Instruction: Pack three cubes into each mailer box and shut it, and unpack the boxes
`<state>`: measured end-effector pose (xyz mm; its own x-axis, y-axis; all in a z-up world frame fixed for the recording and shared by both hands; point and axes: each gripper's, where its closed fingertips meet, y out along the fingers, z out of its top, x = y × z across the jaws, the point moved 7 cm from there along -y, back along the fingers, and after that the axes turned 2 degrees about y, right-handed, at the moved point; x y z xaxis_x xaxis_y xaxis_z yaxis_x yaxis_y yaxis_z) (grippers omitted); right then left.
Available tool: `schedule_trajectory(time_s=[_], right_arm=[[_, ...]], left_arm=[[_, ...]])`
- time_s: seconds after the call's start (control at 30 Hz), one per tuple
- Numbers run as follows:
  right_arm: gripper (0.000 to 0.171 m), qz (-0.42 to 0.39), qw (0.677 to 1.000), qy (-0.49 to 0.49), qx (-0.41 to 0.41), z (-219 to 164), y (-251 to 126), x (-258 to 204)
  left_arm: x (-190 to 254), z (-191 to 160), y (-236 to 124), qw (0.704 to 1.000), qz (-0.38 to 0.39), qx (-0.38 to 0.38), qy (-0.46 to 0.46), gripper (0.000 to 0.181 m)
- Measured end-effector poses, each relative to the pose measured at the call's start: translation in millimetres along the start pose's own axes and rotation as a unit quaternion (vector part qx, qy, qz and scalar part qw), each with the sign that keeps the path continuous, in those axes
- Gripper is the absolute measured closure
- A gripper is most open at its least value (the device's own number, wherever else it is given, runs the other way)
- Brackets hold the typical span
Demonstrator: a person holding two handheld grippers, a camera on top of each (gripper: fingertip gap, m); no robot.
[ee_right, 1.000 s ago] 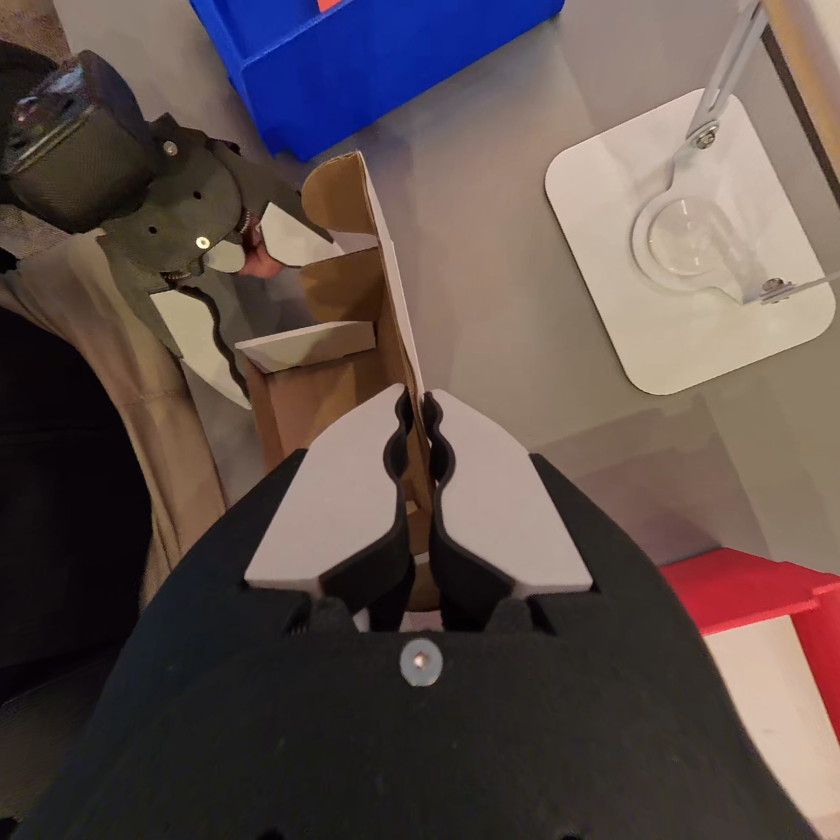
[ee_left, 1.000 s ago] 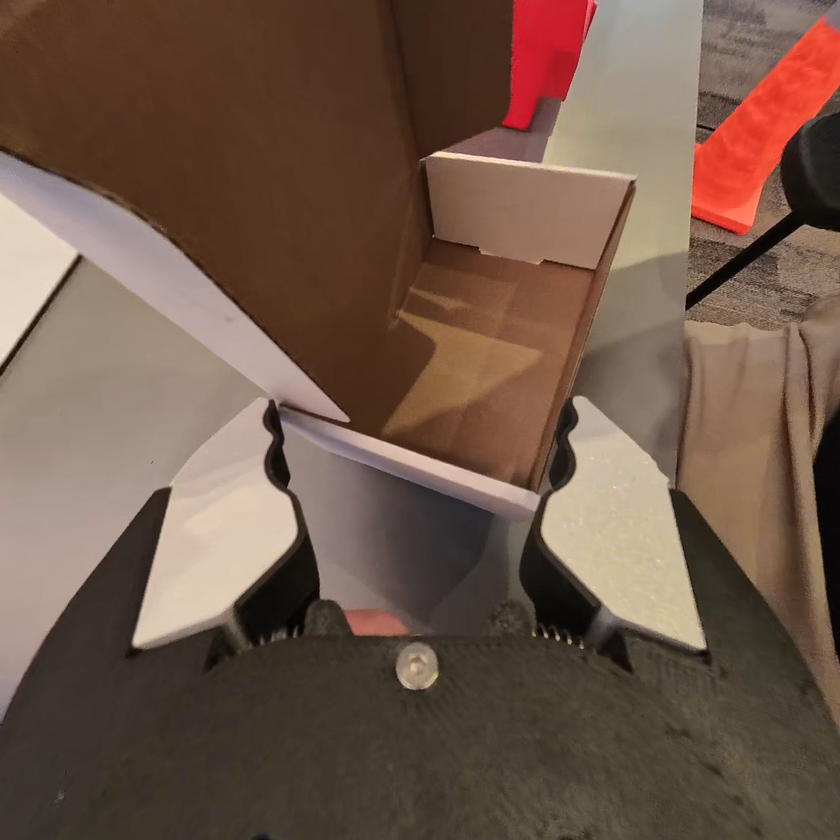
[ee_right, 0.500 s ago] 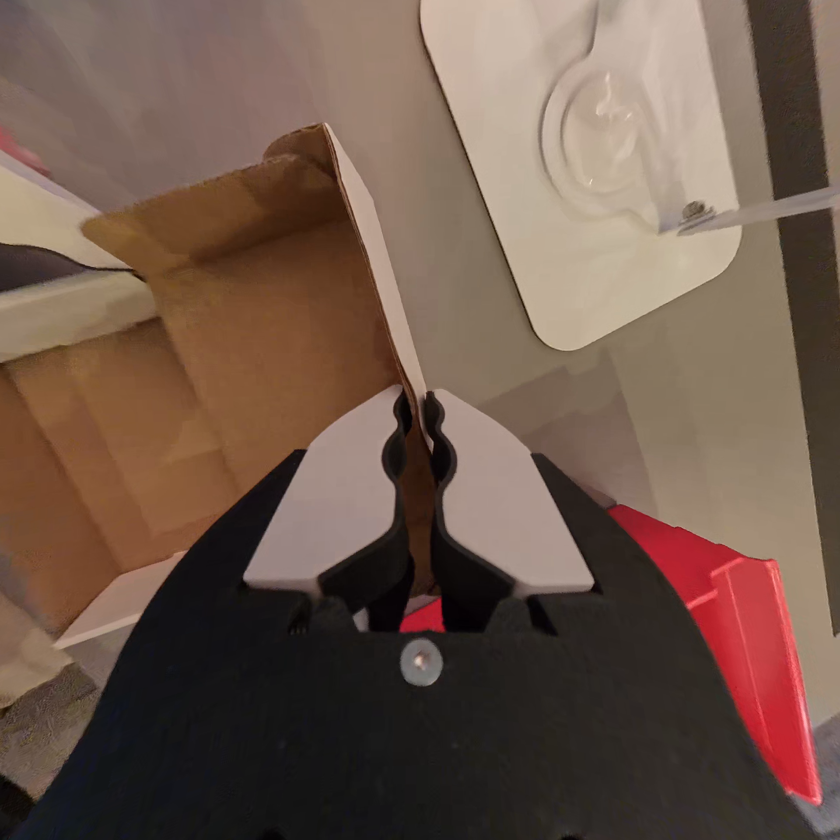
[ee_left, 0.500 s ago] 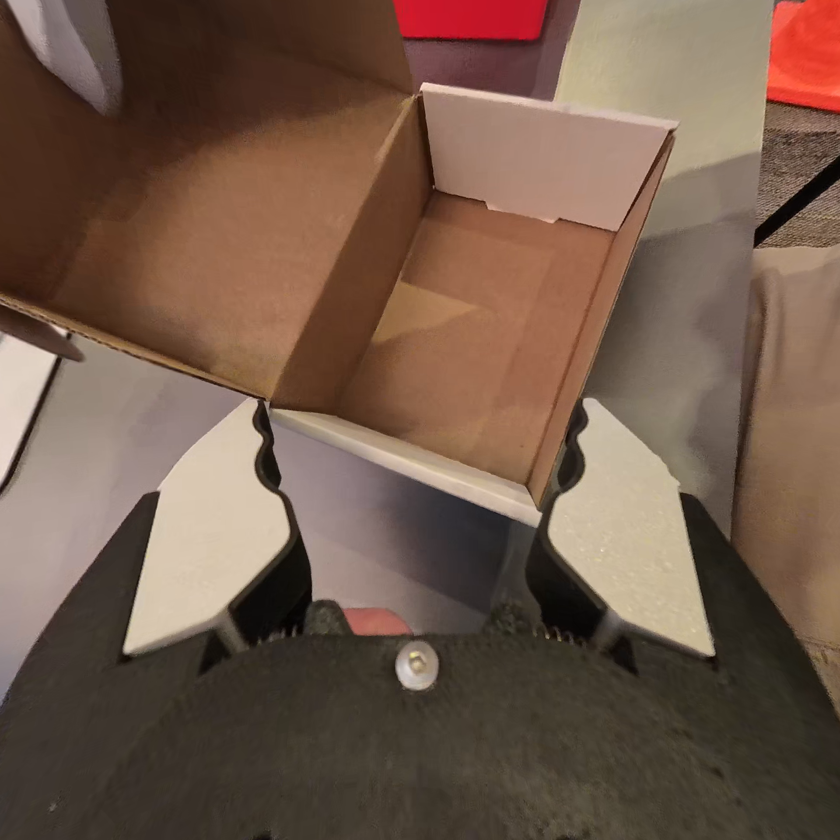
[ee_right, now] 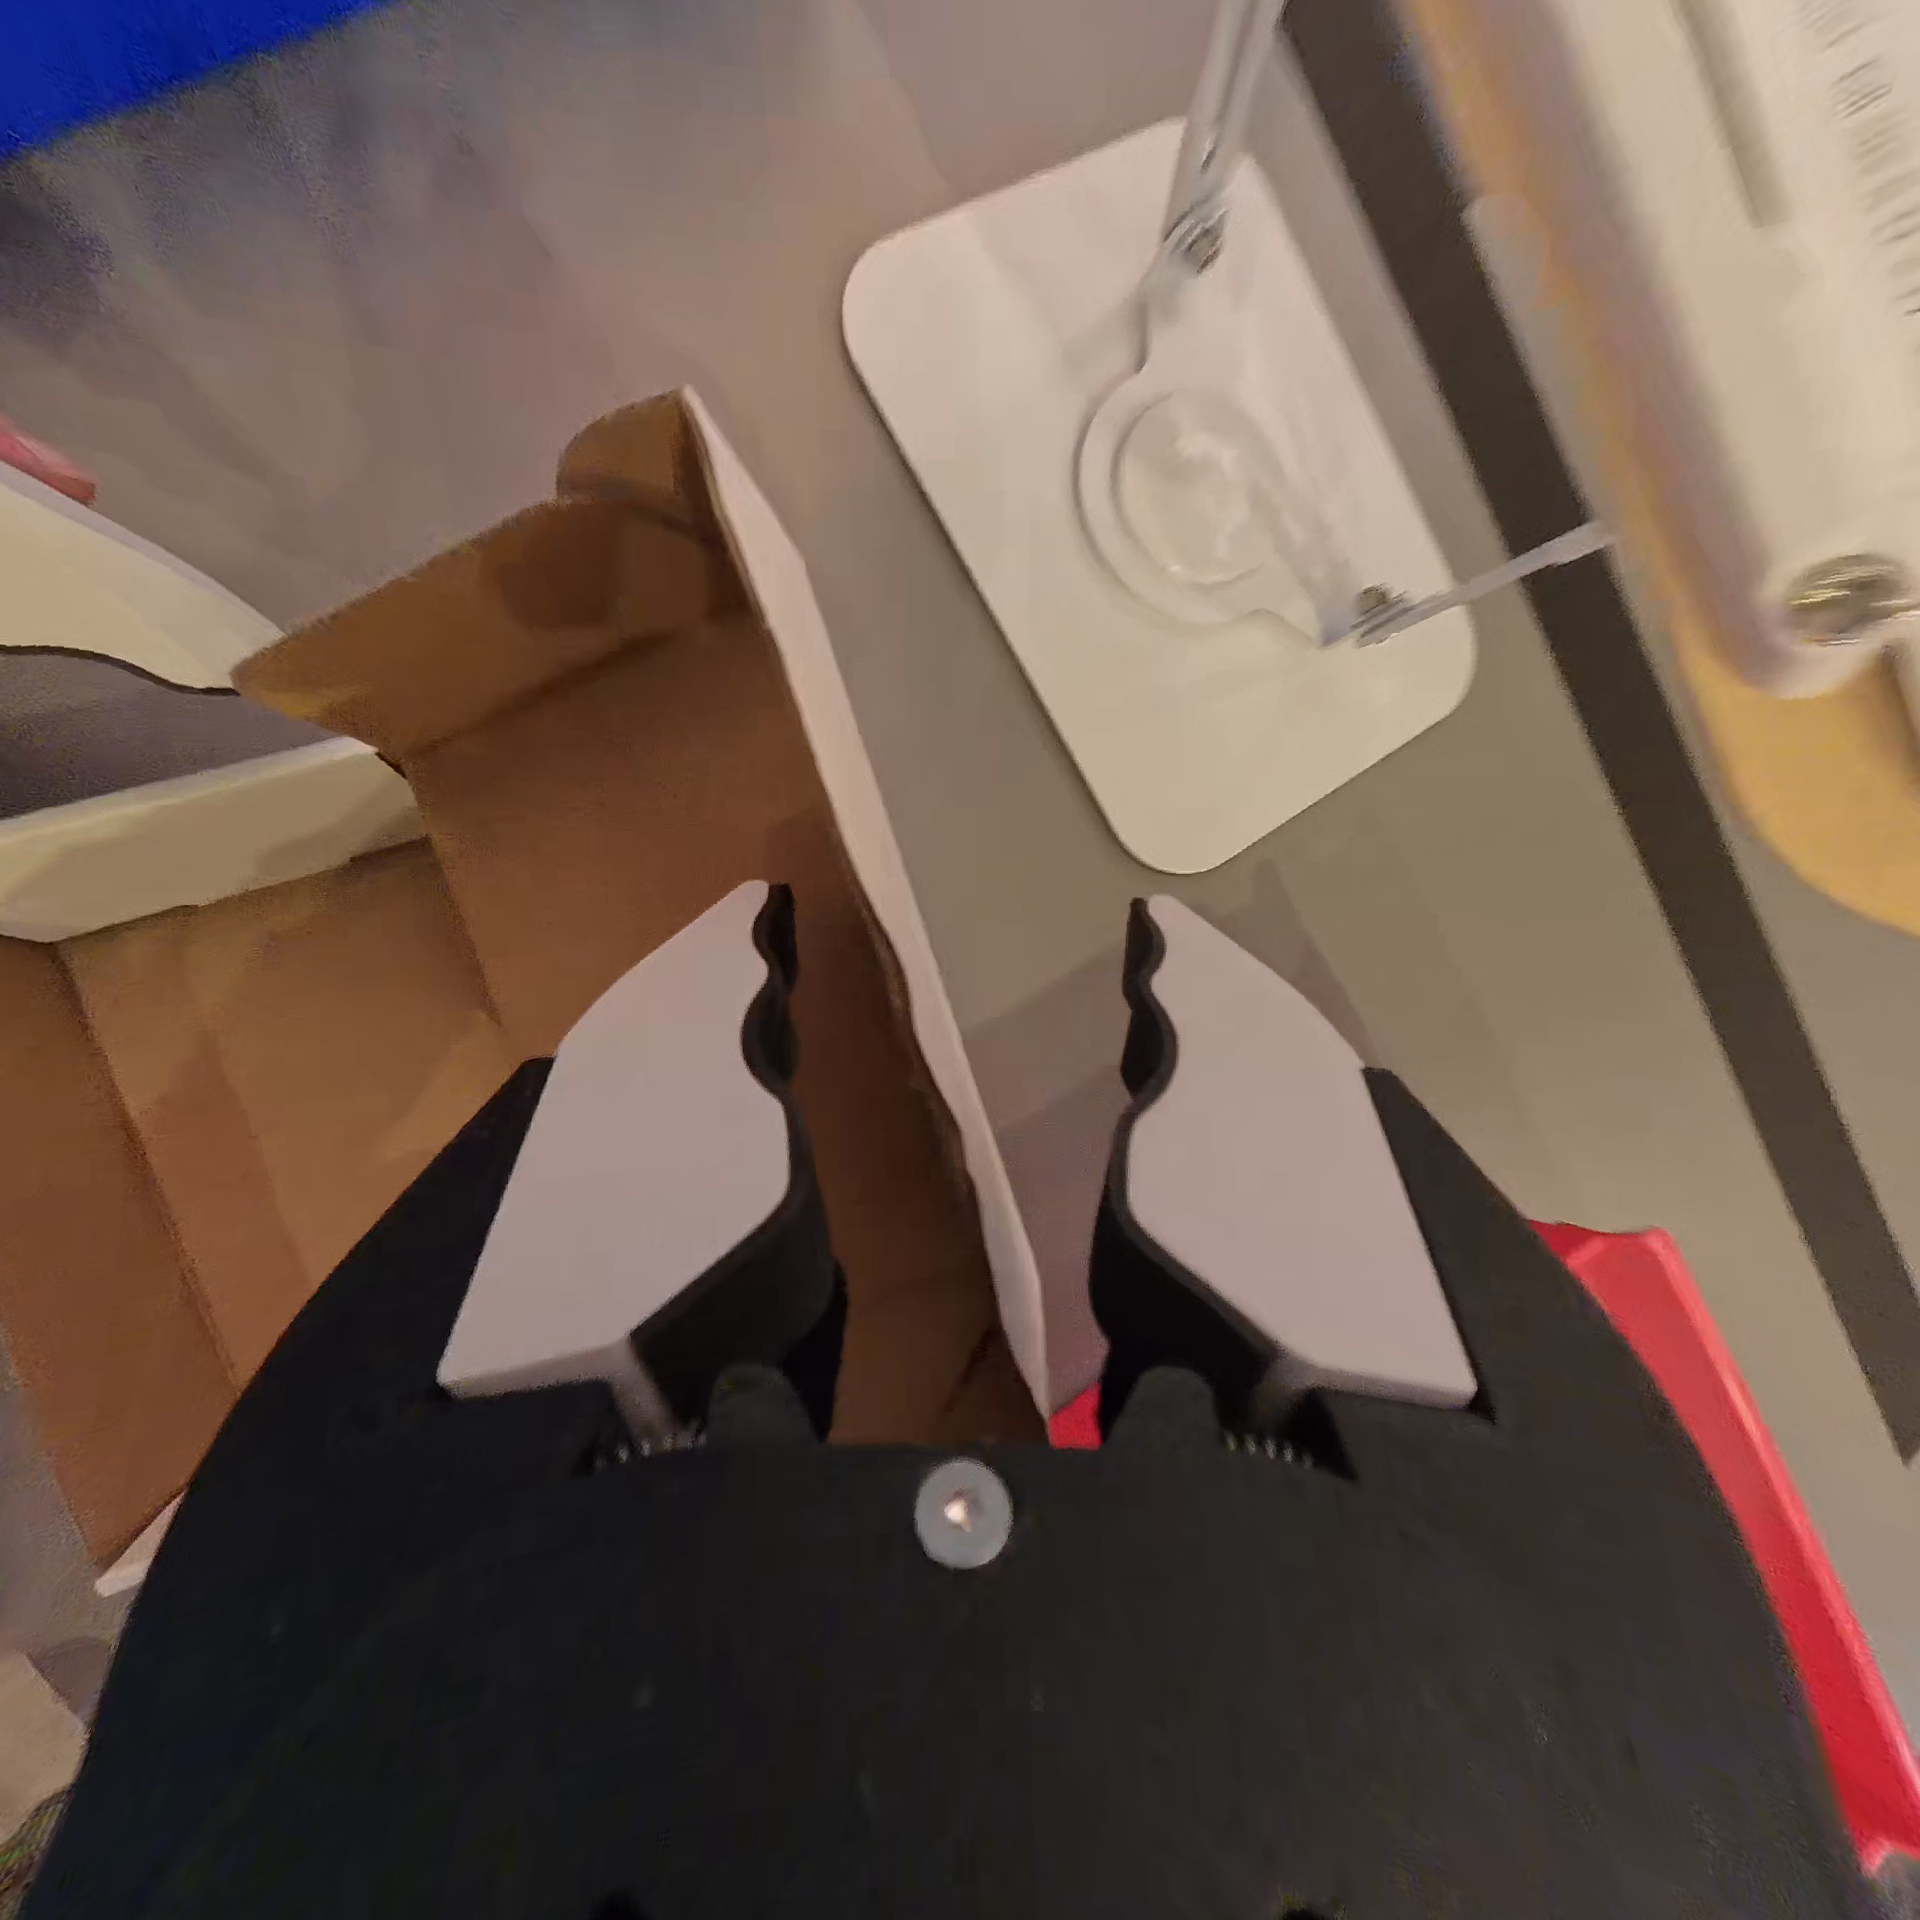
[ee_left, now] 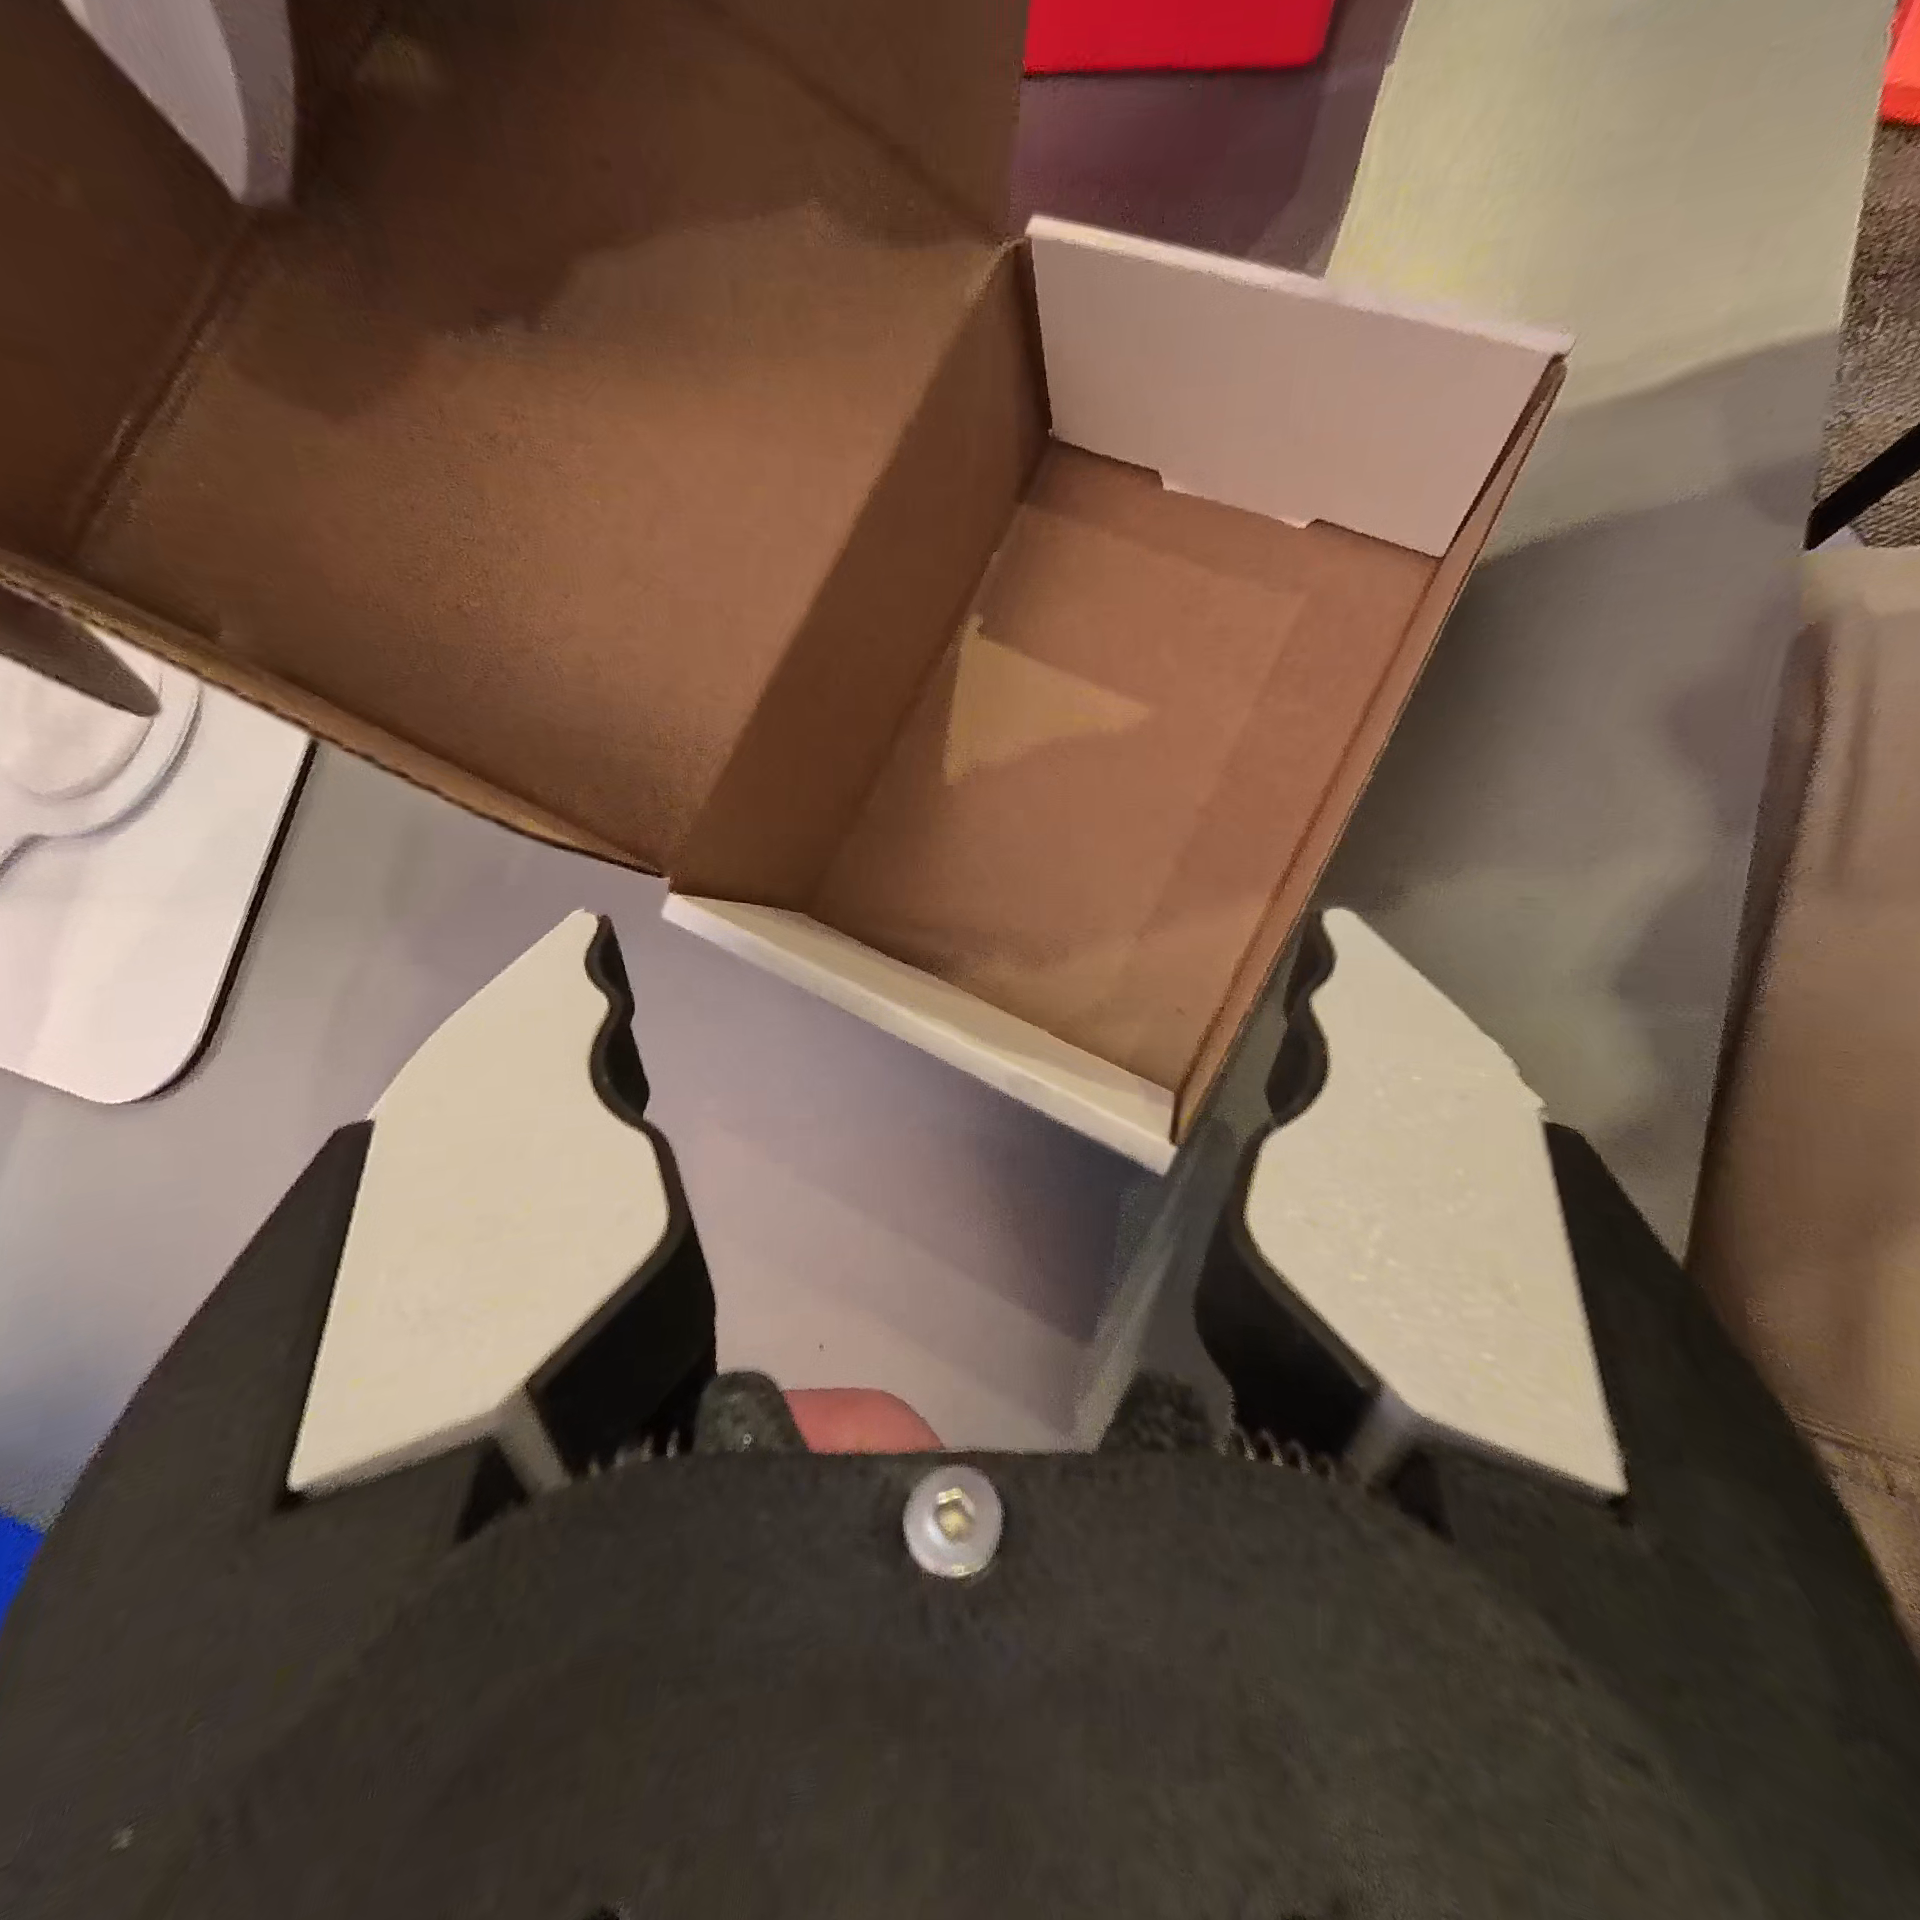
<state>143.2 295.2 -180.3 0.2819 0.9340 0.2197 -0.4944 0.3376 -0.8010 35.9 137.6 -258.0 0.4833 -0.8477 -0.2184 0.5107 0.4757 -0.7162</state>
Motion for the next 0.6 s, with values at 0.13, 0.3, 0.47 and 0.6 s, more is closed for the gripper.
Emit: schedule_trajectory(time_s=[0.13,0.3,0.47,0.6], right_arm=[[0.108,-0.027,0.999,-0.002,0.019,-0.2,-25.4,-1.1],[0.111,-0.041,0.997,0.006,0.062,-7.5,-62.0,-14.1],[0.115,-0.025,0.992,0.038,0.116,-19.9,-87.5,-32.0],[0.123,-0.010,0.988,0.058,0.145,-26.5,-94.1,-50.9]], left_arm=[[-1.0,-0.5,-7.0,1.000,0.001,-0.015,0.002,0.063],[-25.8,-4.3,-63.6,0.998,0.049,-0.018,0.032,0.075],[-104.0,-62.6,-162.0,0.963,0.167,-0.168,0.125,0.102],[-159.7,-138.3,-185.4,0.939,0.125,-0.304,0.104,0.095]])
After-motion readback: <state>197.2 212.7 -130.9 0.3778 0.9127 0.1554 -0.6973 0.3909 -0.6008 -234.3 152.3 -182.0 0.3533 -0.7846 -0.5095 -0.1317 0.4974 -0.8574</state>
